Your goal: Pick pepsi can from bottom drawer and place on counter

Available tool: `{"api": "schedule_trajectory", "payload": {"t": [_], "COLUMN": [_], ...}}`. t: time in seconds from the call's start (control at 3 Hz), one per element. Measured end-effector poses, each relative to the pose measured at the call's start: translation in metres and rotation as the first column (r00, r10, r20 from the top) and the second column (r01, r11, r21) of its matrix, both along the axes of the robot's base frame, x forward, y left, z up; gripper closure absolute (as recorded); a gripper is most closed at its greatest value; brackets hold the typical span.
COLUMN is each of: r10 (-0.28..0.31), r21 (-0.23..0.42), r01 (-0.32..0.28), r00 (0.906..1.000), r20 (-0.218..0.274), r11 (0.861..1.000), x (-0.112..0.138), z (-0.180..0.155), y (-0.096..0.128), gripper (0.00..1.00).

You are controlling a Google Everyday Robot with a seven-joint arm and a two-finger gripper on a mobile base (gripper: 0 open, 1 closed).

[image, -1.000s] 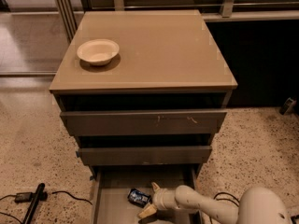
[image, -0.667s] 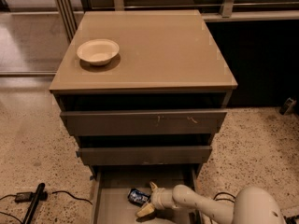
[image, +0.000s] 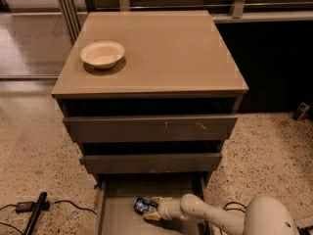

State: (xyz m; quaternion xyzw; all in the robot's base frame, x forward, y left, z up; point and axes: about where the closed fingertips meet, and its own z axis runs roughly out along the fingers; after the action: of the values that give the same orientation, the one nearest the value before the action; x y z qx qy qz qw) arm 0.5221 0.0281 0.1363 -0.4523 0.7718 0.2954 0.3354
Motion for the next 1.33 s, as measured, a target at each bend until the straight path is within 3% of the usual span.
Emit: {"api": "schedule_trajectory", "payload": {"t": [0.67, 1.0, 1.33], "r10": [0.000, 0.000, 0.013], "r21": [0.000, 0.000, -0.005], "r01": [0.000, 0.000, -0.013], "r00": [1.0000, 1.0000, 0.9998], "r20": [0.000, 0.000, -0.015], "r11": [1.000, 1.000, 1.000], "x": [-0.0001, -0.0001, -0.0031], "z": [0.0000, 0.0000, 0.0014], "y": [0.0001, 0.0001, -0.0003], "gripper": [0.88, 1.00, 1.00]}}
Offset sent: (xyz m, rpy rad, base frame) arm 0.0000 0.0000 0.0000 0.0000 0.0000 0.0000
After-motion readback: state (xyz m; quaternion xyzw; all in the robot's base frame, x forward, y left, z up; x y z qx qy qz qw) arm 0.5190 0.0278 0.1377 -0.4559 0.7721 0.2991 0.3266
